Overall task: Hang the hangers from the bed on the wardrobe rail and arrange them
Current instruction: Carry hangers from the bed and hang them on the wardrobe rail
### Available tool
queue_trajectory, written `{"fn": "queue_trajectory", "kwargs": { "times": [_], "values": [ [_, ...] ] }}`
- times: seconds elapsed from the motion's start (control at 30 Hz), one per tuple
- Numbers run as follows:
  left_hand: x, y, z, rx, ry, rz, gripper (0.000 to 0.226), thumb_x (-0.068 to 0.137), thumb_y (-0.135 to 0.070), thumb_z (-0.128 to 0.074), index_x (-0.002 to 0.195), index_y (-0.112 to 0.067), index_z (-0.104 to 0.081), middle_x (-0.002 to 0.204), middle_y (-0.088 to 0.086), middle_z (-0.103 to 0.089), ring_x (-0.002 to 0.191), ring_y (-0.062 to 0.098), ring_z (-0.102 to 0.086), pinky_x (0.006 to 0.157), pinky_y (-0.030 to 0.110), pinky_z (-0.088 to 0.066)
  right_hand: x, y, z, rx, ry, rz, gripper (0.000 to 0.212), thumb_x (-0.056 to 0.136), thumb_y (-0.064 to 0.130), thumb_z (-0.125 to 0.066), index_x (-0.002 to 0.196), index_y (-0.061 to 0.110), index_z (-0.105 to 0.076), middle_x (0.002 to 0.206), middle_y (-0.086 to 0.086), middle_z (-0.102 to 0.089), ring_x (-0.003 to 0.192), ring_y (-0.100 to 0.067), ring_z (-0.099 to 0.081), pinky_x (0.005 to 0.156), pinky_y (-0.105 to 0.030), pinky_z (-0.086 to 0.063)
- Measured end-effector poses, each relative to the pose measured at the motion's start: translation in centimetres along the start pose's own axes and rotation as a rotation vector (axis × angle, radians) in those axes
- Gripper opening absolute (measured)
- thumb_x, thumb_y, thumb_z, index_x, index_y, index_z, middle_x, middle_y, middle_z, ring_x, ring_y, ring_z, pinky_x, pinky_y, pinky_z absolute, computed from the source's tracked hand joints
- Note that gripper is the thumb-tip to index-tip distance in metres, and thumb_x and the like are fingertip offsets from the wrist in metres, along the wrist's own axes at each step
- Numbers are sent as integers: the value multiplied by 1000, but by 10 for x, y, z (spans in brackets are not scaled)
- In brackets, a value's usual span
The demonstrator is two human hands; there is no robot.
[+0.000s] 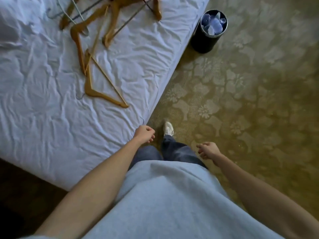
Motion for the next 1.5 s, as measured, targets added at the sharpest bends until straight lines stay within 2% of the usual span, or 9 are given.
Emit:
{"fn": "queue_trajectory", "kwargs": {
  "times": [0.4,0.5,0.63,0.9,1.03,1.13,1.3,1.43,1.5],
  "values": [
    [38,21,98,-284,-174,215,22,91,-13,-57,75,-5,-71,76,14,-74,60,22,-64,61,33,-56,30,344,-55,-376,155,460,23,94,15,-53,103,5,-72,79,-7,-68,64,-17,-61,61,-31,-55],
    [46,12,121,-366,-194,226,21,94,-14,-54,85,-5,-70,80,14,-72,61,19,-64,55,27,-54,28,388,-86,-470,194,483,22,97,20,-57,106,8,-71,79,-4,-68,66,-16,-63,66,-33,-58],
    [65,12,158,-556,-264,266,18,97,-14,-54,93,-5,-69,78,9,-70,64,18,-64,55,24,-56,26,433,-140,-675,268,515,22,97,20,-56,108,8,-71,79,-3,-69,59,-13,-61,54,-24,-51],
    [124,30,244,-807,-416,307,16,95,-16,-57,88,-12,-70,68,4,-72,53,14,-63,49,25,-50,40,545,-254,-994,369,640,22,96,21,-56,108,10,-71,77,-2,-71,56,-11,-62,54,-22,-52],
    [157,53,252,-961,-475,409,17,92,-16,-57,87,-14,-72,67,7,-73,59,19,-66,62,32,-56,54,597,-313,-1114,404,763,22,96,22,-58,108,10,-72,75,-1,-71,53,-9,-62,54,-20,-52],
    [189,72,250,-1032,-518,501,18,91,-22,-58,92,-16,-74,77,4,-76,76,23,-73,79,39,-62,68,627,-368,-1178,447,848,22,96,22,-59,108,11,-73,82,-7,-74,61,-14,-65,64,-30,-57],
    [229,94,255,-1052,-696,669,36,90,-31,-66,120,-11,-66,122,9,-68,115,29,-63,92,34,-49,105,699,-435,-1018,248,909,25,87,34,-59,95,16,-75,91,-11,-76,86,-30,-71,84,-44,-59],
    [259,96,260,-1079,-765,698,60,82,-46,-76,123,-7,-57,122,12,-64,113,32,-61,89,40,-50,155,741,-472,-877,152,789,55,80,59,-62,98,9,-73,90,-10,-75,88,-30,-73,86,-43,-59],
    [265,100,260,-1035,-806,754,59,80,-49,-77,117,-8,-58,117,11,-65,108,34,-63,81,41,-50,163,744,-486,-810,174,706,52,84,56,-66,103,8,-64,88,-6,-72,74,-23,-71,78,-38,-62]
  ]
}}
Point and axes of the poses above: each hand's wrist, its own x-axis towards the middle knuckle, its own z-axis out of the back of the hand, y = z × x, the point moved 10 cm from there along x, towards the middle knuckle
